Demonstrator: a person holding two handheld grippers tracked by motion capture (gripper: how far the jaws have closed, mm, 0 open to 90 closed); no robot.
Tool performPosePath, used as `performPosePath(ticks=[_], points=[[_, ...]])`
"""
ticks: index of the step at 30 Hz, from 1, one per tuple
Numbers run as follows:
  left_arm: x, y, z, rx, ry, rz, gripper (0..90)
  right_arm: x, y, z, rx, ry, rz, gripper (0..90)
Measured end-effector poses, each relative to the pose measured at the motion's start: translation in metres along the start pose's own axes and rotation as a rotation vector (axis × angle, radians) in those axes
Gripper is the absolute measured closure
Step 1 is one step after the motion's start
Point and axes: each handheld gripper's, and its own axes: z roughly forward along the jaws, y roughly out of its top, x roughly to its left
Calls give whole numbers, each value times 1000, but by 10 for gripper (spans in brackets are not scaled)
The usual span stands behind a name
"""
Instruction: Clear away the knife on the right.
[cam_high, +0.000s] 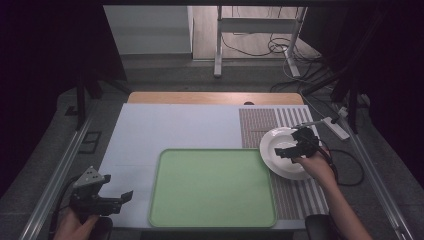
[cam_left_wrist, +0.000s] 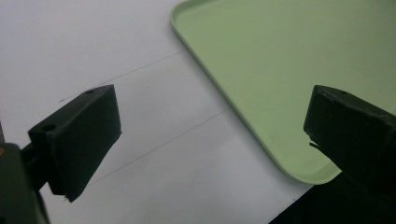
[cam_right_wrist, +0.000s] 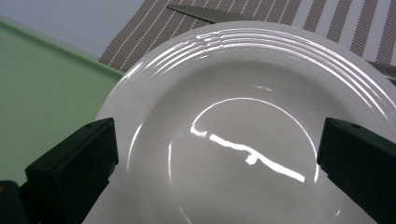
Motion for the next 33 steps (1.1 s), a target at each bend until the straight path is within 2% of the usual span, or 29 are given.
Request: performPosePath(ticks=[5, 13, 17, 33], points=[[0, 0, 0, 0, -1, 0, 41, -7, 8, 5, 3, -26, 3, 0], [0, 0, 0, 1, -1, 0, 41, -26, 23, 15, -3, -63, 22, 0], [0, 0, 0, 0, -2, -3, 41, -33, 30, 22, 4, -60, 33, 0], [0, 0, 0, 1, -3, -2, 41, -54, 52, 45, 19, -108, 43, 0]])
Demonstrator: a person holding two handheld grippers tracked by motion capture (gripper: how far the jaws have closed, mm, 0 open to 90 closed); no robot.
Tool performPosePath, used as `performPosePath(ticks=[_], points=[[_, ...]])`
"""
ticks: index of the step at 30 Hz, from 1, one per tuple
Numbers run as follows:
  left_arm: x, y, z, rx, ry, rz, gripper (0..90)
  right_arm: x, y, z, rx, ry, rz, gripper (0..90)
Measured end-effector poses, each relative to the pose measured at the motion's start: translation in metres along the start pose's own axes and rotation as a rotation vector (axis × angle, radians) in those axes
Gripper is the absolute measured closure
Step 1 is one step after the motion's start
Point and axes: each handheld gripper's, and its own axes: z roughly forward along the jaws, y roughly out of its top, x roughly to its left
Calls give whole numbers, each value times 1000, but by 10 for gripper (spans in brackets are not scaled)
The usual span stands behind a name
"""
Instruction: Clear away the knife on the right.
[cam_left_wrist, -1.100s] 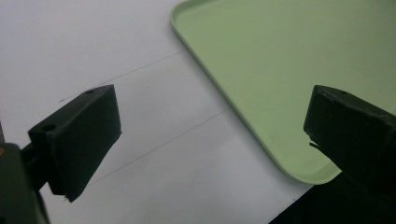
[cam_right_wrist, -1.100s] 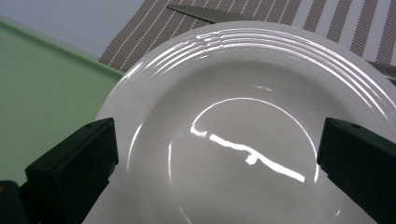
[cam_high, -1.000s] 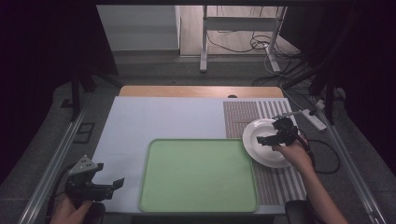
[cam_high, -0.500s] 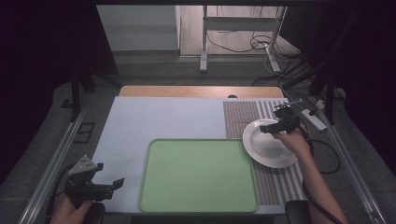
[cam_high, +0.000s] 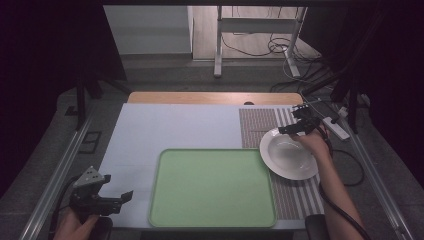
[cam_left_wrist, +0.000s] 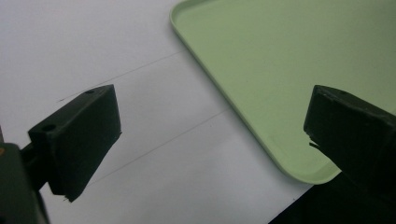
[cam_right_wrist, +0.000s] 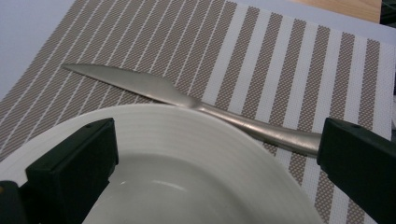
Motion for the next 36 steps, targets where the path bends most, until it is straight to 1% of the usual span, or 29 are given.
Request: performPosePath(ticks=[3, 6, 7, 8, 9, 10, 11, 12, 14, 15, 16, 17, 18, 19, 20, 21, 22, 23, 24, 27, 29, 30, 32, 33, 34, 36], points=[[0, 0, 0, 0, -1, 1, 41, -4, 5, 6, 12, -3, -3, 0], [0, 0, 0, 0, -1, 2, 41, -5, 8, 7, 7, -5, -5, 1], [0, 0, 0, 0, -1, 2, 41, -7, 11, 7, 7, -10, -7, 31], [0, 0, 0, 0, -1, 2, 41, -7, 12, 7, 9, -6, -9, 70], [0, 0, 0, -1, -1, 2, 41, -9, 14, 7, 13, -1, -14, 85], [0, 0, 0, 0, 0, 2, 41, -12, 17, 7, 21, -14, -28, 229], [0, 0, 0, 0, 0, 2, 41, -14, 19, 7, 21, -8, -29, 275], [0, 0, 0, 2, 1, 3, 41, -16, 21, 8, 17, -15, -19, 332], [-1, 0, 1, 6, 2, 6, 42, -22, 23, 9, 19, -10, -8, 463], [-1, 0, 1, 6, 2, 6, 42, -22, 23, 9, 19, -10, -8, 463], [0, 0, 1, 7, 2, 5, 42, -26, 25, 13, 37, -15, -6, 589], [0, 0, 1, 7, 1, 4, 42, -26, 25, 13, 37, -15, -6, 589], [0, 0, 1, 6, 0, 2, 42, -29, 25, 15, 48, -9, -2, 645], [0, 0, 1, 5, 0, 0, 42, -31, 25, 18, 54, -8, -2, 721], [0, 0, 0, 4, 0, 1, 42, -36, 26, 24, 60, 1, -2, 838], [0, 0, 0, 4, 0, 1, 42, -36, 26, 24, 60, 1, -2, 838], [0, 0, 1, 5, 0, 1, 42, -38, 26, 25, 62, 7, -9, 878], [0, 0, 1, 5, 0, 2, 42, -40, 25, 28, 66, 6, -15, 900], [0, 0, 1, 5, -1, 2, 42, -41, 25, 30, 70, -5, -19, 900], [0, 0, 1, 4, -1, 1, 42, -48, 23, 40, 95, -12, 1, 900], [0, 0, 1, 5, -1, 2, 42, -52, 17, 49, 113, -36, -3, 900], [0, 0, 1, 5, -1, 3, 42, -52, 17, 49, 113, -36, -3, 900], [0, 0, 1, 6, -1, 4, 42, -57, 11, 53, 125, -63, -4, 900], [0, 0, 1, 6, -1, 5, 42, -57, 11, 53, 125, -63, -4, 900], [0, 0, 1, 6, -1, 5, 42, -61, 9, 52, 127, -67, 10, 900], [0, 0, 1, 6, 0, 6, 42, -62, 8, 51, 127, -69, 13, 900]])
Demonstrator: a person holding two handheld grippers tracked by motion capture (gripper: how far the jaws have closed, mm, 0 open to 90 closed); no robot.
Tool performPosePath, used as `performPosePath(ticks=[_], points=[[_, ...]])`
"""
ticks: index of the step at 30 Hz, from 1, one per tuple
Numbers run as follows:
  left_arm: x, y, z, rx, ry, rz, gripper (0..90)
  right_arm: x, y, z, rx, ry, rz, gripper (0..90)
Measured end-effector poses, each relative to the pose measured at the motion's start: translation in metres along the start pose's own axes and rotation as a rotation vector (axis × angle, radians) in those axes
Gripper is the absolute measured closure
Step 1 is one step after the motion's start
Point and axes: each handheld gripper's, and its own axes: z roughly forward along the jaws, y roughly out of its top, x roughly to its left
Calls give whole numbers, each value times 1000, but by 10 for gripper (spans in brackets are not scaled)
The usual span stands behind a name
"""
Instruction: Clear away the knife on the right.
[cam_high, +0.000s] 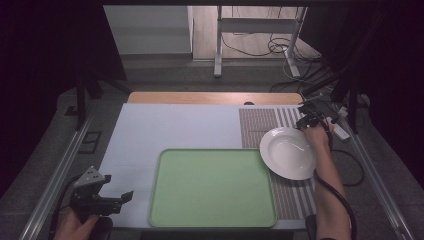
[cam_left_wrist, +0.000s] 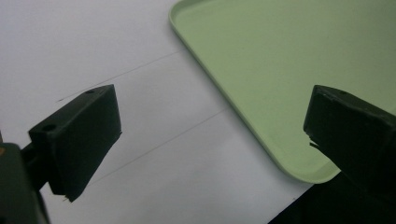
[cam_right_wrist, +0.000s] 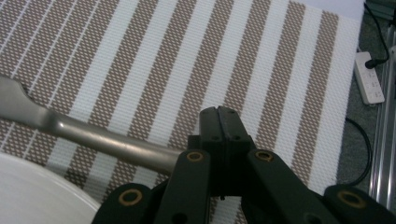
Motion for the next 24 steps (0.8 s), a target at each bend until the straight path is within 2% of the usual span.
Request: performPosePath(ticks=[4, 9, 15, 20, 21, 22, 23, 24], points=[[0, 0, 0, 0, 1, 2, 42, -3, -6, -4, 13, 27, 15, 900], [-1, 0, 0, 2, 3, 3, 42, -2, -13, -12, 75, 65, -22, 900], [-1, 0, 0, 2, 3, 3, 43, -3, -18, -18, 123, 72, -39, 900], [-1, 0, 0, 2, 4, 5, 43, -6, -19, -20, 129, 76, -26, 894], [-1, 0, 0, 2, 5, 5, 42, -6, -17, -21, 115, 63, -30, 846], [-1, 0, 0, 4, 5, 6, 42, -6, -10, -27, 74, 57, -10, 741], [-1, 1, 1, 5, 5, 7, 42, -6, -10, -27, 74, 57, -10, 741], [-1, 1, 1, 7, 7, 7, 43, -6, -6, -29, 50, 60, 2, 676]])
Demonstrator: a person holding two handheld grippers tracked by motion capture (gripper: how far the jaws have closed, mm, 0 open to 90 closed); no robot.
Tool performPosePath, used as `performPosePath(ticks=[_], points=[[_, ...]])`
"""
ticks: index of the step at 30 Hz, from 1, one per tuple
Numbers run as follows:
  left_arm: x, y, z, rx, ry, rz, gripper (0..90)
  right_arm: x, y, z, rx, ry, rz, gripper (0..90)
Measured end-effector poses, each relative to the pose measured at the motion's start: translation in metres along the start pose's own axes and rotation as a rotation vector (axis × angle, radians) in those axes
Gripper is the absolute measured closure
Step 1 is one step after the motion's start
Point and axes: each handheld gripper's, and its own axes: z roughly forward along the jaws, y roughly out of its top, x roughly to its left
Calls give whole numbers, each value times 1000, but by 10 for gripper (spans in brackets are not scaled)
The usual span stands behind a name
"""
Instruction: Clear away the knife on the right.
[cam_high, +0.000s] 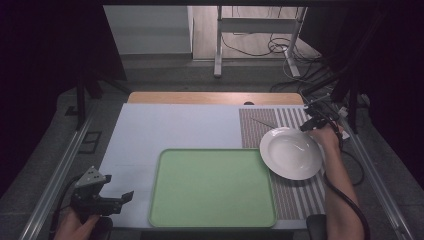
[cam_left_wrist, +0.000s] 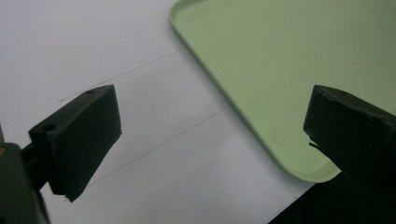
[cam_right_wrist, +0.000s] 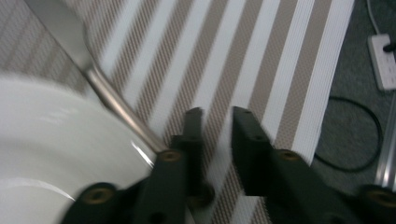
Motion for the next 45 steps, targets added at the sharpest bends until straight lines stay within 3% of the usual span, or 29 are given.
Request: performPosePath(ticks=[2, 3, 9, 11, 17, 22, 25, 31, 32, 33, 41, 45], points=[[0, 0, 0, -1, 0, -1, 43, 9, 12, -1, -32, 38, 14, 465], [0, 0, 0, -2, 0, -2, 43, 9, 12, -1, -32, 38, 14, 465], [1, 0, 0, -4, -1, -5, 43, 42, 34, 7, -49, 54, -33, 106], [1, 0, 0, -4, -2, -6, 43, 55, 43, 16, -34, 44, -51, 34], [1, -1, -1, -7, -4, -9, 43, 65, 48, 37, 14, 28, -76, 37], [1, -1, -1, -7, -6, -9, 43, 59, 43, 49, 61, 3, -76, 101], [2, -1, -1, -6, -6, -9, 43, 51, 40, 50, 54, 45, -59, 156], [1, -1, -1, -6, -4, -6, 43, 42, 36, 42, 47, 49, -75, 369], [1, -1, -1, -6, -4, -6, 43, 38, 34, 40, 47, 52, -81, 445], [1, -1, -1, -6, -4, -6, 43, 38, 34, 40, 47, 52, -81, 445], [1, -1, -1, -7, -4, -6, 43, 20, 24, 31, 66, 84, -109, 749], [1, -1, -1, -6, -3, -4, 43, 14, 21, 28, 86, 97, -70, 797]])
